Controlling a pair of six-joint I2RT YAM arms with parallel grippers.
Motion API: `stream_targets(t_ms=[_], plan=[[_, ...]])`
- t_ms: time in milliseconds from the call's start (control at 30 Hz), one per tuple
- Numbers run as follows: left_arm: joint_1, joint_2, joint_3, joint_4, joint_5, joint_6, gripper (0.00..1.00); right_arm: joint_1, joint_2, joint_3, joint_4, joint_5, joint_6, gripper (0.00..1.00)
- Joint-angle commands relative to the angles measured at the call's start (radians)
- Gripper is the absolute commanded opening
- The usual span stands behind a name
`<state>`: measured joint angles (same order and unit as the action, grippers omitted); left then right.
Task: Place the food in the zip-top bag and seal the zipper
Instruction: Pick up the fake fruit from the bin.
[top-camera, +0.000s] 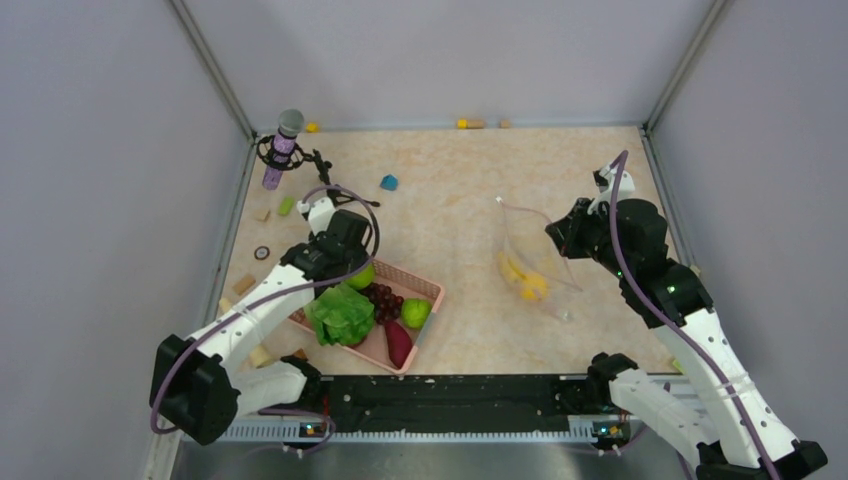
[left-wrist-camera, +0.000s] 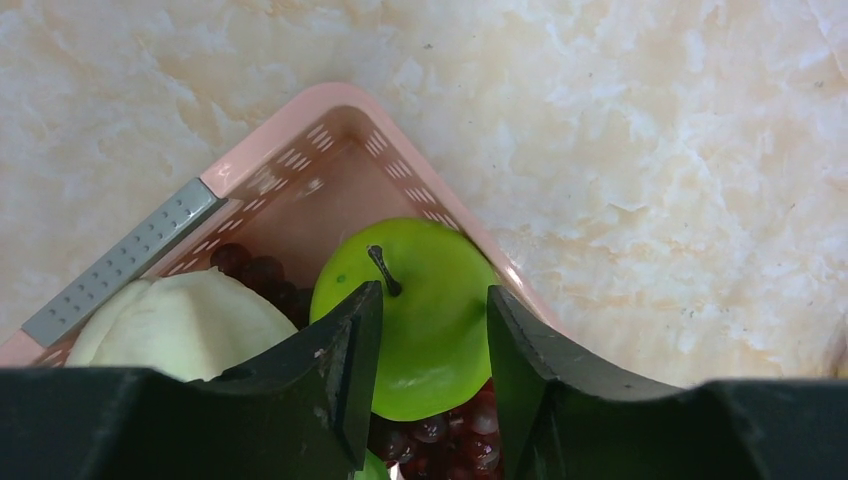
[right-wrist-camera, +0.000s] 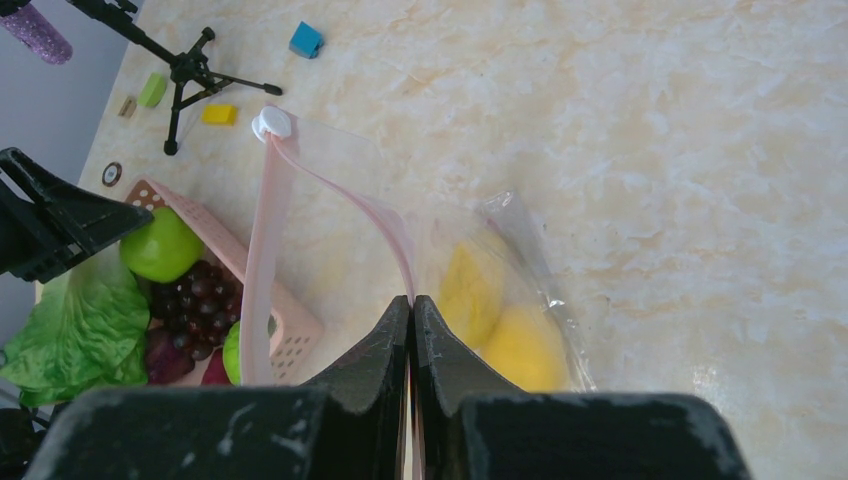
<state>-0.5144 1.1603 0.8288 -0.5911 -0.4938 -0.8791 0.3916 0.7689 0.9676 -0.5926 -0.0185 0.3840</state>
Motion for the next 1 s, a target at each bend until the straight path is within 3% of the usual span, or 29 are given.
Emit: stream_targets(t_ms=[0, 100, 200, 333, 500, 600, 833, 967], plan=[[-0.002, -0.032, -0.005, -0.005, 0.092, 0.074, 0.51, -0.007, -0.006, -0.001, 0.010, 0.015, -0.015, 0.04], [-0.003, -0.004, 0.019, -0.041, 0.137, 0.100, 0.63, -0.008, -0.006, 0.000, 0.009, 0.015, -0.015, 0.04], [-0.003, 0.048, 0.051, -0.122, 0.096, 0.080, 0.70, -0.008, -0.008, -0.001, 0.008, 0.015, -0.016, 0.04], [-0.004, 0.111, 0.072, -0.175, 0.068, 0.073, 0.72, -0.008, -0.008, -0.002, 0.009, 0.039, -0.015, 0.04], [-0.004, 0.180, 0.077, -0.188, 0.140, 0.093, 0.72, -0.008, -0.008, -0.001, 0.009, 0.049, -0.015, 0.04], [-0.006, 0.194, 0.079, -0.227, 0.125, 0.086, 0.68, -0.008, -0.007, 0.000, 0.008, 0.053, -0.015, 0.04], [-0.005, 0.124, 0.063, -0.185, 0.188, 0.112, 0.44, -0.008, -0.008, -0.001, 0.008, 0.056, -0.016, 0.04], [-0.005, 0.053, 0.061, -0.145, 0.247, 0.140, 0.36, -0.008, -0.011, 0.000, 0.007, 0.059, -0.015, 0.04]])
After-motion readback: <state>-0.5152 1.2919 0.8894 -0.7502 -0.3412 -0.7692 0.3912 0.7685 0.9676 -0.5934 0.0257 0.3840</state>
